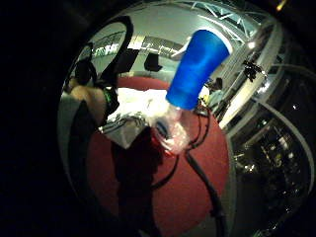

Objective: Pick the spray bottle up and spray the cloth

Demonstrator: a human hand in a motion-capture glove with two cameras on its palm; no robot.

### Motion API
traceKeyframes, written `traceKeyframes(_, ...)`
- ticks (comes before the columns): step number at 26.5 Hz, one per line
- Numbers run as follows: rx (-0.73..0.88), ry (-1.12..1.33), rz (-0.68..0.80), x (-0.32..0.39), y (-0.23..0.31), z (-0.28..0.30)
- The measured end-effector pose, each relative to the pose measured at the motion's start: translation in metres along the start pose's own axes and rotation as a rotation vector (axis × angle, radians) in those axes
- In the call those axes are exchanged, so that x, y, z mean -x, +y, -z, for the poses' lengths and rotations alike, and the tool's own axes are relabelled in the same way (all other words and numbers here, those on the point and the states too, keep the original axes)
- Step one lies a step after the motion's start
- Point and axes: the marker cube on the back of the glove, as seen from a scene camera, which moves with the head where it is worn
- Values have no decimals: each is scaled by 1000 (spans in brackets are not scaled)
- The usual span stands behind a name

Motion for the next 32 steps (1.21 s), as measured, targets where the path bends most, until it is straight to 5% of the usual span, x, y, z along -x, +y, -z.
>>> traceKeyframes(22, 232, -51, 48, 2, 20, -17)
traceKeyframes(32, 113, -309, -247, -33, 56, 11)
